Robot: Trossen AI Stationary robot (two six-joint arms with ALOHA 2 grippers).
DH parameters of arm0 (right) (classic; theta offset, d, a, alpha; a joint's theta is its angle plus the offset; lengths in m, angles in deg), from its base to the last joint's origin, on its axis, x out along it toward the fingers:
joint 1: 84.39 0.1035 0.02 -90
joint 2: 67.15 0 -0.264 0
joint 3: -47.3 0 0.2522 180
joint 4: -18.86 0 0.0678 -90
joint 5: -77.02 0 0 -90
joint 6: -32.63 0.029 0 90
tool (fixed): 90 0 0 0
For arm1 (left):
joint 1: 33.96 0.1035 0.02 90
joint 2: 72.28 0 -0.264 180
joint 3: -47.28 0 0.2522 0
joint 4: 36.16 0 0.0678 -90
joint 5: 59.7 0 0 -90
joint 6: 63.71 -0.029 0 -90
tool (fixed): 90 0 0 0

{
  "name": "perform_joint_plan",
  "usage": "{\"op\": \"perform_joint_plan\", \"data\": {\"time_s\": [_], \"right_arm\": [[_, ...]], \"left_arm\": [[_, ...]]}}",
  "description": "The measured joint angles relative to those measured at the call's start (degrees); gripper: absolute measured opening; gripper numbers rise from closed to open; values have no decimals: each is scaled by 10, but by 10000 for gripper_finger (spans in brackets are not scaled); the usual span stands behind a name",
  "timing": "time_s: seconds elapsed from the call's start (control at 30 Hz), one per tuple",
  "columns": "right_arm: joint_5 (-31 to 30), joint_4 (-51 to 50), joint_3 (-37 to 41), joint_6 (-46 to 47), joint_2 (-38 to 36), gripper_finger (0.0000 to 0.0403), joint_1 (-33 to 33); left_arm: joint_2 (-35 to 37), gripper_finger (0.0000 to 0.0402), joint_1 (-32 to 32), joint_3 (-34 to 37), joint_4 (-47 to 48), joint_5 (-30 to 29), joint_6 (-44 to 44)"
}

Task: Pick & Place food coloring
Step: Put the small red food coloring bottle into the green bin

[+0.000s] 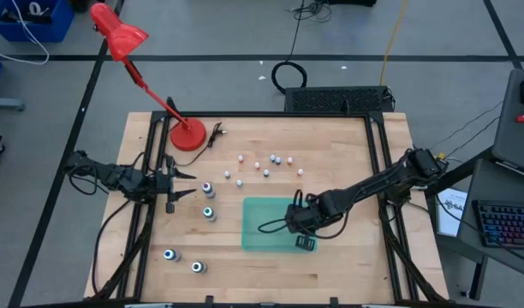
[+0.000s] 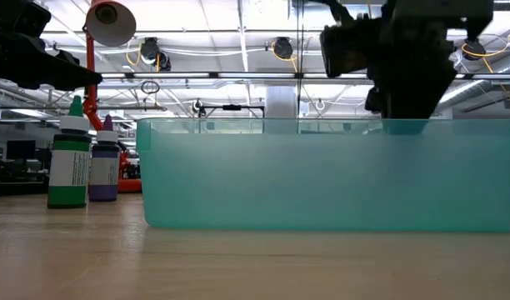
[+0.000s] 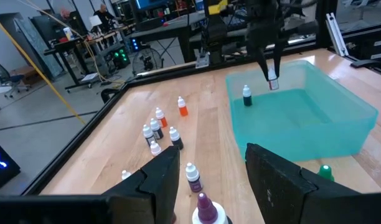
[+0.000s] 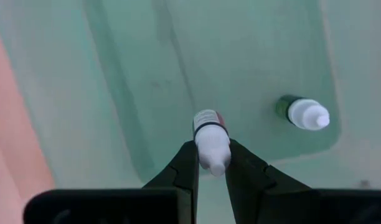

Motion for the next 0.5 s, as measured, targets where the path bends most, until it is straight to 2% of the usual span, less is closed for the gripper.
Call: {"op": "perform_joint_plan", "data": {"time_s": [0.27,0.5], "right_arm": [[-1,24,27,-3,0,41,0],[0,0,30,-4,0,39,0]], "left_arm": [[0,186,0,0,0,0,0],[0,186,0,0,0,0,0]]}}
